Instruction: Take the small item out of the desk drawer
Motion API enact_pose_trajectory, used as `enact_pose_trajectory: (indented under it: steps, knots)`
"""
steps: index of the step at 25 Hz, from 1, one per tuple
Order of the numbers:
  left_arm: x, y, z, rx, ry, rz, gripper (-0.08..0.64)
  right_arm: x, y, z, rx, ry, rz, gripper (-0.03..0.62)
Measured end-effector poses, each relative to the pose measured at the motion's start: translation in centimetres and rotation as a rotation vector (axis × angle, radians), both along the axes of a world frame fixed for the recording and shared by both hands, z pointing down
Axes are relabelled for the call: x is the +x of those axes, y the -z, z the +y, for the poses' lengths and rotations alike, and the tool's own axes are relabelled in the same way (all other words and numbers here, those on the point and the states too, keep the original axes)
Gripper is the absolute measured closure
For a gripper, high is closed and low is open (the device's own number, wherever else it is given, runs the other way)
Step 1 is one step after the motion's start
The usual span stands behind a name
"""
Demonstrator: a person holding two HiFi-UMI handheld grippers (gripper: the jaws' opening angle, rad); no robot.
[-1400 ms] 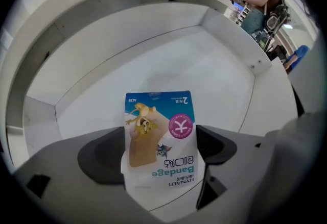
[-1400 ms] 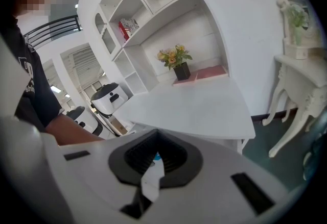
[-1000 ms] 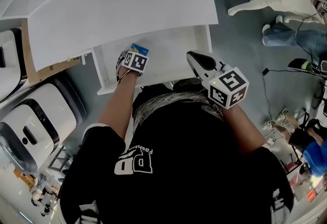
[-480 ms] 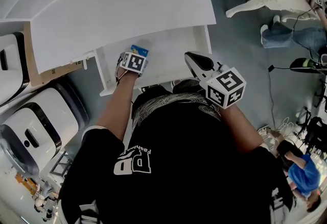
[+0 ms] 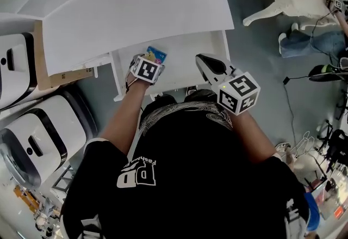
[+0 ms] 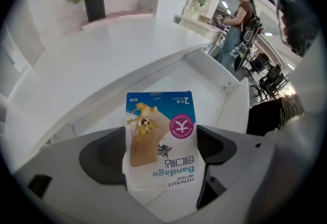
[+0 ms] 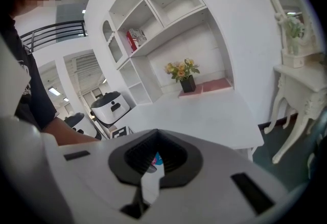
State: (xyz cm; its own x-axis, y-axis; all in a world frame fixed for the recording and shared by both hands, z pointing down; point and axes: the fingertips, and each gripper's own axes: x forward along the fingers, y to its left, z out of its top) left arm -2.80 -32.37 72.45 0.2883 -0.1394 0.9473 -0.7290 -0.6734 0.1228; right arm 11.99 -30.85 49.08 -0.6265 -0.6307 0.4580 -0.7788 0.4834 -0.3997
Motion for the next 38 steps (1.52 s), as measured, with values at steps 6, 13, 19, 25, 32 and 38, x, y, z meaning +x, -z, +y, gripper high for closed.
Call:
enact_pose_trajectory:
  steps: [6,13,19,25,32,38]
  knots:
    - [0.0,5.5,0.3,0.049,-0.005,0.120,0.138,-2.5,2.0,0.4,0.049,-0.008,-0.019,0.583]
    - [-0.4,13.8,-0.1,0.160,0.039,0.310,0.138,-4.2,4.3,1.0,0.107,-0.023,-0.022,0.583]
    - [-0.7,20.2,0.2,0.252,0.085,0.463,0.138,-5.0,6.7,1.2,0.176,-0.021,-0.014,0.583]
    - [-1.3,25.5,1.3,0.334,0.125,0.595,0.138,-6.2,9.4,1.8,0.231,0.009,-0.020,0.583]
    - [-1.9,29.9,2.1,0.388,0.194,0.718,0.138,-7.1,12.2,1.9,0.264,0.043,-0.053,0.583]
    - [-3.2,31.9,3.5,0.420,0.224,0.762,0.138,-8.2,12.8,2.4,0.290,0.042,-0.051,0.583]
